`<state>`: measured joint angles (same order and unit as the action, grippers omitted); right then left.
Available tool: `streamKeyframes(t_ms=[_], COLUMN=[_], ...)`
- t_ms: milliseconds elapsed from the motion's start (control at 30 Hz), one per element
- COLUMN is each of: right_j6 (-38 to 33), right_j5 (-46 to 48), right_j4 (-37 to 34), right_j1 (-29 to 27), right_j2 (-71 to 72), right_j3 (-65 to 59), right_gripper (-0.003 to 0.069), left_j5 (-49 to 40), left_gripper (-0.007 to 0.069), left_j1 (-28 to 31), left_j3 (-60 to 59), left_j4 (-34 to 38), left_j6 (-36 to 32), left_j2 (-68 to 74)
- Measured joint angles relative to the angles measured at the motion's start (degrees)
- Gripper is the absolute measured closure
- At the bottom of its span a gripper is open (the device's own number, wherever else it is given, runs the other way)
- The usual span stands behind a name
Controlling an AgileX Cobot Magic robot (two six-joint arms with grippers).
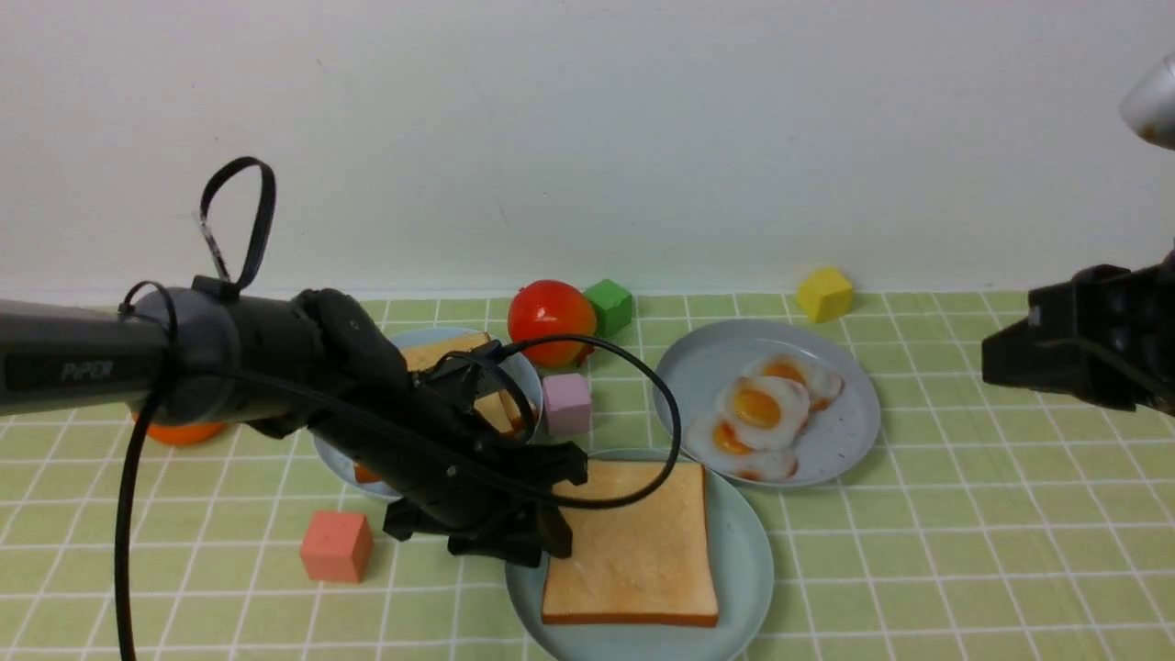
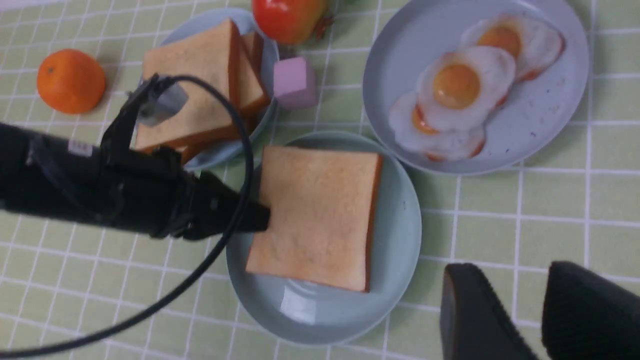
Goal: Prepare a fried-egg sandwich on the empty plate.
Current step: Use the left arm to put a slice of bread into the empty plate in the middle, then use the right arm to grab a fried egg
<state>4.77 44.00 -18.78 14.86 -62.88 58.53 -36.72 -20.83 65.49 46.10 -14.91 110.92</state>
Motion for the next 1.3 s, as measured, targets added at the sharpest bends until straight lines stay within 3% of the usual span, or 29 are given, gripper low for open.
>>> streamKeyframes(t_ms=[167, 267, 400, 533, 633, 700, 733, 867, 967, 1133, 1300], right_j6=[4.32, 5.07, 3.75, -2.70, -9.49, -15.13, -16.13, -27.71, -32.71, -41.34, -45.81], right_j5=[-3.95, -4.48, -4.66, -6.13, -8.41, -11.30, -11.56, -16.06, -16.80, -17.73, -17.69], right_j4=[-1.06, -3.32, -8.93, -15.21, -22.68, -31.25, -31.91, -44.84, -50.81, -59.03, -65.60], right_j1=[-3.20, -5.71, -8.71, -9.62, -9.69, -9.69, -9.69, -9.71, -9.95, -11.01, -11.41], right_j2=[-4.73, -8.17, -12.78, -16.95, -21.54, -25.97, -26.32, -33.85, -37.96, -43.24, -47.74], right_j3=[0.00, 0.00, 0.00, 0.00, 0.00, 0.00, 0.00, 0.18, 0.30, 1.54, 3.71], right_gripper=[0.0418, 0.0415, 0.0397, 0.0381, 0.0377, 0.0375, 0.0375, 0.0342, 0.0299, 0.0248, 0.0242], left_j5=[-2.56, -3.22, -4.85, -7.29, -10.38, -14.67, -15.02, -20.28, -22.36, -23.53, -23.58], left_gripper=[0.0239, 0.0199, 0.0183, 0.0190, 0.0239, 0.0328, 0.0337, 0.0552, 0.0638, 0.0638, 0.0638], left_j1=[0.00, 0.00, 0.05, 0.05, -0.19, -0.37, -0.37, -0.37, -0.37, -0.37, -0.37], left_j3=[0.00, 0.00, 0.66, 3.94, 7.78, 10.61, 10.77, 11.98, 11.98, 11.98, 11.98], left_j4=[-1.51, -2.96, -7.09, -8.09, -7.86, -7.50, -7.50, -9.85, -12.00, -14.04, -15.01], left_j6=[0.36, 0.36, 0.36, -0.91, -4.41, -6.19, -6.24, -6.33, -6.14, -4.48, -2.84], left_j2=[-2.39, -5.96, -13.70, -19.49, -22.67, -24.33, -24.38, -24.60, -24.60, -24.60, -24.60])
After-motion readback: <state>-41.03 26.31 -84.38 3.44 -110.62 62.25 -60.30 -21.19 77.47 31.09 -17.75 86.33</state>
